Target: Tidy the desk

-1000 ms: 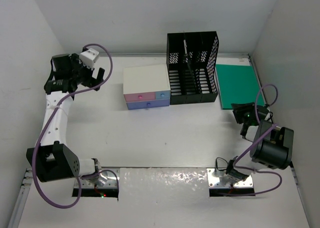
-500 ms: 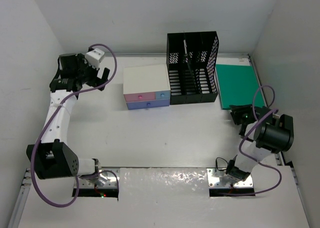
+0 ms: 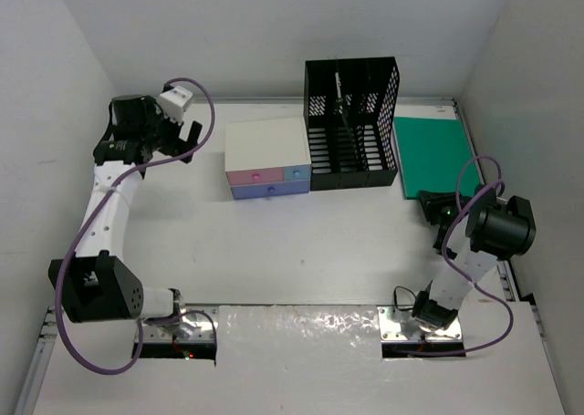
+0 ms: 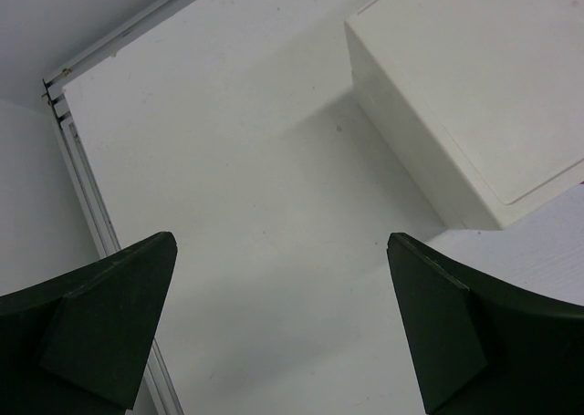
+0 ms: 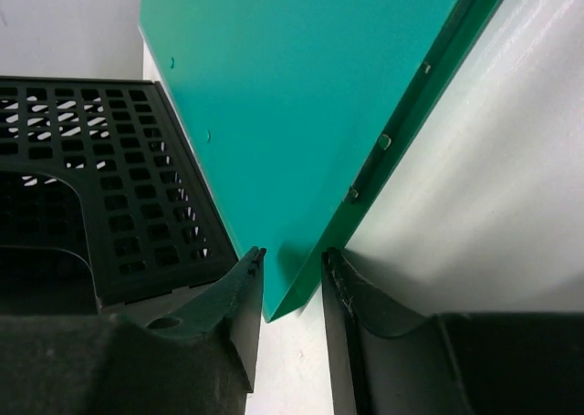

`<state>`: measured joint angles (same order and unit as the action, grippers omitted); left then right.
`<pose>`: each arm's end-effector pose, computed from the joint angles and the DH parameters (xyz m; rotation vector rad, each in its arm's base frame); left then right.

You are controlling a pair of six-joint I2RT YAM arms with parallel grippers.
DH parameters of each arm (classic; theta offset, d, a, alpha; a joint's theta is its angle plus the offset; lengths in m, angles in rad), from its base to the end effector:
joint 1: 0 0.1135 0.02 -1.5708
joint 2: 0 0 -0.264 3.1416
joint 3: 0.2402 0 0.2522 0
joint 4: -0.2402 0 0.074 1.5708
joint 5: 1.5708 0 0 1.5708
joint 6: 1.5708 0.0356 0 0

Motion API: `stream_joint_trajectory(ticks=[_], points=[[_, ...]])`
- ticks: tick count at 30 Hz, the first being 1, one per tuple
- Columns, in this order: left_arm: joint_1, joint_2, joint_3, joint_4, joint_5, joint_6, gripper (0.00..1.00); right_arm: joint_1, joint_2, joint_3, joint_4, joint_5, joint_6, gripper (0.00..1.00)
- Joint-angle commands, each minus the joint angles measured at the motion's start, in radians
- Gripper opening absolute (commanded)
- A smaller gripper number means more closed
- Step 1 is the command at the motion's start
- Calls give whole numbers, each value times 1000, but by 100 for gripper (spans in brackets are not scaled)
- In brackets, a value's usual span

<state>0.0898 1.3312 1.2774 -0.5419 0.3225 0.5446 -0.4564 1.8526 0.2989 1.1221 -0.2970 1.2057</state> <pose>0.2942 0.0152 0.3562 0.6574 2.0282 0.0230 0.2341 -0.1034 0.0780 1.3876 1.5333 0.7690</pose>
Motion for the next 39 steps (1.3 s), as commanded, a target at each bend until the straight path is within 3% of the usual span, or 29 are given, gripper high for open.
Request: stream_joint_trajectory(ticks=[1,8,12,18,19,21,22,26,29,35,39], points=[[-18,2,46,42,-17,-11,100,-1,26,9,136,-13,6,30],[-27,6,50,39,-31,-12,100,5,100,49,200,-18,31,26],[-33,6,51,36,-46,-8,100,15,123,71,234,-21,35,17],[-47,11,51,34,-65,-11,100,28,184,120,281,-10,58,22],[-53,13,51,33,-68,-11,100,30,192,126,283,-7,63,20],[-62,14,50,31,-77,-9,100,32,207,143,274,4,57,3],[-67,16,50,28,-79,-6,100,32,206,147,256,10,52,0],[-81,14,54,2,-80,23,99,32,107,122,194,27,-30,0],[-157,14,65,-1,-118,61,99,35,-80,103,29,29,-101,0],[-405,37,122,3,-296,126,99,33,-472,101,-302,73,-159,0],[-664,72,129,62,-437,218,99,35,-667,135,-551,108,-182,0]])
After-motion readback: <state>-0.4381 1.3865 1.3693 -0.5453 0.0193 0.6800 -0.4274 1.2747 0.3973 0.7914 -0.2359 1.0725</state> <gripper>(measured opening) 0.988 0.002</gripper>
